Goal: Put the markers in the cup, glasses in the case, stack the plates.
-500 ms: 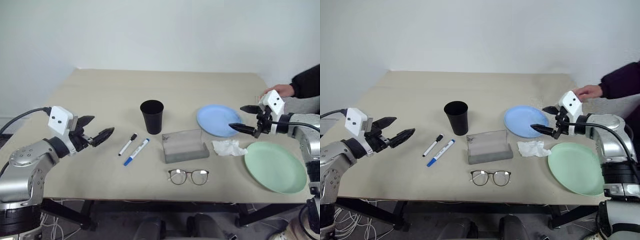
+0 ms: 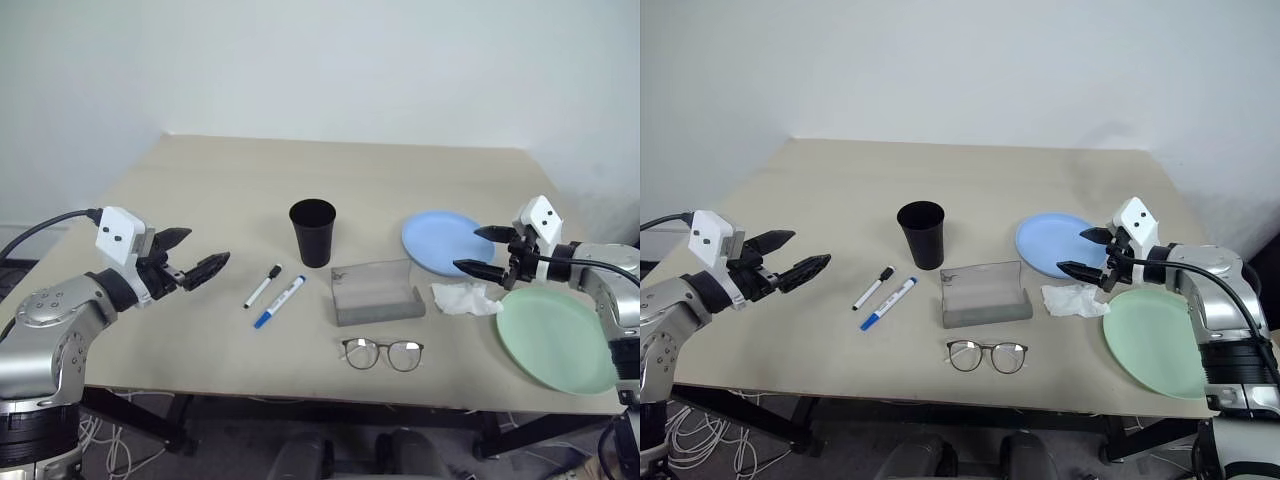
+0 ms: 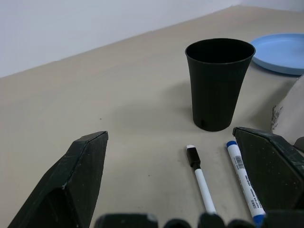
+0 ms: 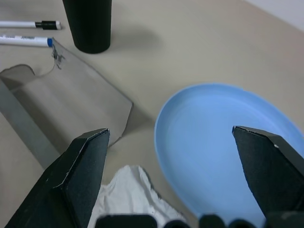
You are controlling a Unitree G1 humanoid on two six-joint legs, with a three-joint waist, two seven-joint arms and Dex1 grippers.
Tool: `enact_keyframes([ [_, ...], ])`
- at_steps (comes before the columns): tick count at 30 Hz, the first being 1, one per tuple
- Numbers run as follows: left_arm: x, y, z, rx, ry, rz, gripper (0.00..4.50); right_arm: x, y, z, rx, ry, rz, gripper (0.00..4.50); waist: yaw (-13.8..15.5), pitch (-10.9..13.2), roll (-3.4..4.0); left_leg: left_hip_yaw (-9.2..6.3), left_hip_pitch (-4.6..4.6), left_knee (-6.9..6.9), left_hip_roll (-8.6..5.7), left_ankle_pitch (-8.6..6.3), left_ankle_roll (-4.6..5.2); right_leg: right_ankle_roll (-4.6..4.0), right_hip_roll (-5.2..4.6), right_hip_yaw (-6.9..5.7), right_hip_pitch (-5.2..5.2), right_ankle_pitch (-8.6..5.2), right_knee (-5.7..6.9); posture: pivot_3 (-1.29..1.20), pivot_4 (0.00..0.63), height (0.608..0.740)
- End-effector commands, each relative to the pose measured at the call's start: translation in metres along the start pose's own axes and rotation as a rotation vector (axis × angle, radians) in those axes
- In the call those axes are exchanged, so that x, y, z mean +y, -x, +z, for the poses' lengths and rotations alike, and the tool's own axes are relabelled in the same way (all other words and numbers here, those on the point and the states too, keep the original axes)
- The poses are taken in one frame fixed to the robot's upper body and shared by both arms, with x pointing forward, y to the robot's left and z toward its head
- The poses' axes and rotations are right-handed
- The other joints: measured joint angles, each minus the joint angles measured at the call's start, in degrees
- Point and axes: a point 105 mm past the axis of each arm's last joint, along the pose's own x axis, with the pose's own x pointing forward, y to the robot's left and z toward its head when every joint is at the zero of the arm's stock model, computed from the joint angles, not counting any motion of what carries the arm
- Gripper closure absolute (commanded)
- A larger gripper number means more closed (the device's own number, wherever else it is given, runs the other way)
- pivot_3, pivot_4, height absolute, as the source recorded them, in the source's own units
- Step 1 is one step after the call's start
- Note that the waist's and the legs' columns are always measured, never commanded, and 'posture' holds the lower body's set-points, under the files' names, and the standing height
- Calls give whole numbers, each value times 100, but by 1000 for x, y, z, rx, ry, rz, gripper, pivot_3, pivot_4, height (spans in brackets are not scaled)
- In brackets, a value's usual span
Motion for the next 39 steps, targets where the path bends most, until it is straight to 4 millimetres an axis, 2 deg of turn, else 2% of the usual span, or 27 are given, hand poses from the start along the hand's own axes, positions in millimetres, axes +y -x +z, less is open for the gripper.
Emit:
enact_keyframes([
  [1, -2, -7, 15, -48, -38, -16, 24, -14, 20, 11, -17, 51, -67, 0, 0, 0, 1, 1, 0, 1, 0, 0, 0, -1, 0, 1, 0, -1, 0, 0, 0, 738],
  [7, 1, -13, 20, -58, -45, -40, 24, -20, 36, -6, 40, 22, -116, 0, -3, 0, 0, 2, 2, 3, 2, 1, 1, -3, 2, -2, 3, -2, -1, 0, 0, 738],
  [11, 1, -17, 16, -54, -44, -46, 24, -26, 47, -20, 87, 4, -169, 0, -3, 1, 3, 7, 2, 2, 2, 1, 1, -3, 3, 0, 1, -2, -1, 0, 0, 738],
  [16, -3, -28, 15, -64, -36, -84, 24, -41, 75, -45, 157, -55, -306, 0, 22, 1, 2, 3, 0, 4, 1, 3, 5, -3, 2, -2, 8, -3, -4, 0, 0, 738],
  [21, -7, -34, 13, -65, -33, -106, 24, -49, 101, -68, 213, -110, -367, 0, -1, 1, 3, 8, 0, 5, 1, 5, 10, -3, 3, -1, 12, -3, -16, 0, 0, 738],
  [27, -8, -34, 8, -62, -24, -111, 24, -57, 131, -98, 268, -217, -456, 0, -3, 0, 4, 14, 3, 5, 4, 9, 16, -3, 9, 1, 14, -2, -19, 0, 0, 738],
  [34, -11, -31, 3, -58, -15, -108, 24, -55, 140, -123, 290, -316, -480, 0, -4, -2, 15, 19, 1, 4, 5, 17, 30, -2, 9, 2, 25, -1, -47, 0, 0, 738],
  [39, -10, -29, 3, -58, -16, -97, 24, -55, 140, -133, 292, -361, -485, 0, -4, -1, 23, 24, 1, 4, 4, 23, 43, 5, 7, 5, 35, 5, -67, 0, 0, 738],
])
